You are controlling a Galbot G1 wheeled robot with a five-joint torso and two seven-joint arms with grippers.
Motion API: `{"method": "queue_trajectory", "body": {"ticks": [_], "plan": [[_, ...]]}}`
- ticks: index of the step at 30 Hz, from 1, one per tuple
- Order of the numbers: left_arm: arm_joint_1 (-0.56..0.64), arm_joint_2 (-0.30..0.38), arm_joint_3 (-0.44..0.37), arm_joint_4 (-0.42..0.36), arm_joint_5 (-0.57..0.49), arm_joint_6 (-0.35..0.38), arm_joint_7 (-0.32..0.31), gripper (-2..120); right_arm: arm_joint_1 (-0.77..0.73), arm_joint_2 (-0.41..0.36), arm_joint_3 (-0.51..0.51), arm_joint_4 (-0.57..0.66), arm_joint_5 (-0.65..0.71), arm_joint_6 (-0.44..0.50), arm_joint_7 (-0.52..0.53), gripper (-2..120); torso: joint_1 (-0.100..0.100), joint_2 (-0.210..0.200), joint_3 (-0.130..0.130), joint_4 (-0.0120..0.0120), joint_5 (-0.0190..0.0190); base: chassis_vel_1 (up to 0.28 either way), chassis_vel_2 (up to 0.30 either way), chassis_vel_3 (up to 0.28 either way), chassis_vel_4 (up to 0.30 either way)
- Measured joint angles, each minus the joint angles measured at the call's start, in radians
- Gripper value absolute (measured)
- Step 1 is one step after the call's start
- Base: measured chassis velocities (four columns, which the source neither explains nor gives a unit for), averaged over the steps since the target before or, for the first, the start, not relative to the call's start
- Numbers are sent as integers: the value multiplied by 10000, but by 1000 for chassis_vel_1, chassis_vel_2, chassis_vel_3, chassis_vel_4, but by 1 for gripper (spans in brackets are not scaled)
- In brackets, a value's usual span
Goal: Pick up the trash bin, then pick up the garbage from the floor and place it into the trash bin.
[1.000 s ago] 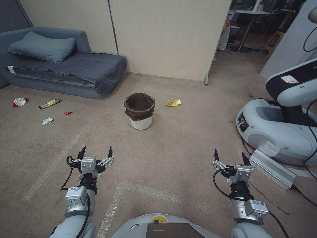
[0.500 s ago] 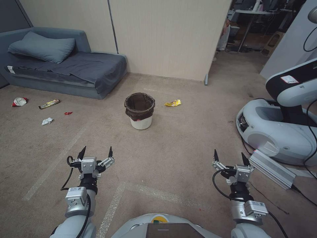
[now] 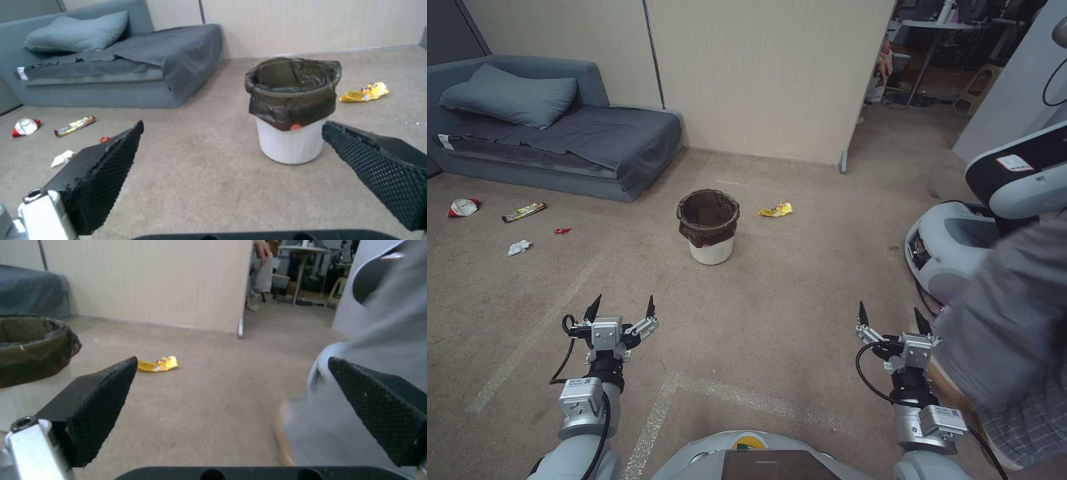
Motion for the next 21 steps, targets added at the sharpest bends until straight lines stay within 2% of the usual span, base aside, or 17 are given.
{"method": "queue_trajectory", "body": {"ticks": [21], "plan": [[16,-10,-14,-8,12,-22,20,100,0,0,19,-71,-2,99,-20,100,1,0,0,-1,-1,-79,80,81,-81]]}}
